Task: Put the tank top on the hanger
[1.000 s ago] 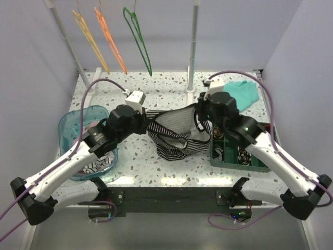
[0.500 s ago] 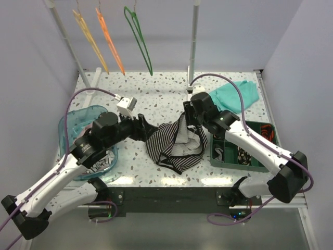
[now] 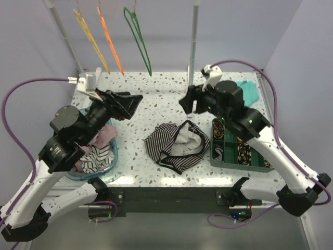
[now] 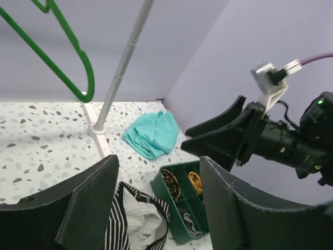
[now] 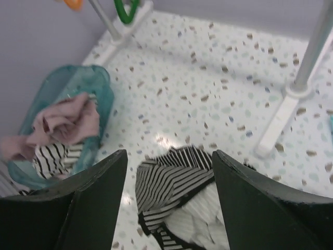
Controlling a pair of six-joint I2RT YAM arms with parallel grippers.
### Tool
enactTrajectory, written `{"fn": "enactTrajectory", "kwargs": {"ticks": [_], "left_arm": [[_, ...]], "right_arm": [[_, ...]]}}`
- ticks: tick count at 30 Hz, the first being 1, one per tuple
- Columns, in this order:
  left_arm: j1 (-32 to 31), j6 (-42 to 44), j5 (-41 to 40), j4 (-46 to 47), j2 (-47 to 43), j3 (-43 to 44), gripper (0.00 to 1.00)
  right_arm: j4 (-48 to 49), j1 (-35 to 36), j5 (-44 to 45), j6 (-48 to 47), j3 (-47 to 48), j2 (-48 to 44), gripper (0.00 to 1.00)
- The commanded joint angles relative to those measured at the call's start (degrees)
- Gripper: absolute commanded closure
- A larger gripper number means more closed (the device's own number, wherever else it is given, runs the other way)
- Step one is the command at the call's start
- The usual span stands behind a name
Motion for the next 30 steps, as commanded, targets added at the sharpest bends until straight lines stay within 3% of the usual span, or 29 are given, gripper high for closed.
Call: {"fn": "enactTrajectory", "kwargs": {"ticks": [1,8,16,24,30], "left_arm": [[0.1,-1.6,-9.1,-3.1,-0.2,0.2,0.32],[0.2,-1.9,-10.8,-8.5,-2.8,-4.8,0.33],[0.2,-1.8,-11.9,-12.2,-4.5,-7.7,0.33],[0.1,-1.7,-11.8,-13.0,-4.6,-9.3,0.33],[0.1,-1.3,-11.9,-13.6,-4.3,-9.7,0.33]], "right_arm": [[6.2,0.0,-1.7,-0.5,15.9,11.8,0.3],[13.2,0.0,0.7,-1.0,36.1,29.4,0.31],[22.5,0.0,1.0,0.5,38.1,36.2,0.32],[22.6,0.7,4.4,-0.3,41.0,42.0,0.39],[22.6,3.8,13.4,-8.2,42.7,44.6,0.46]]}}
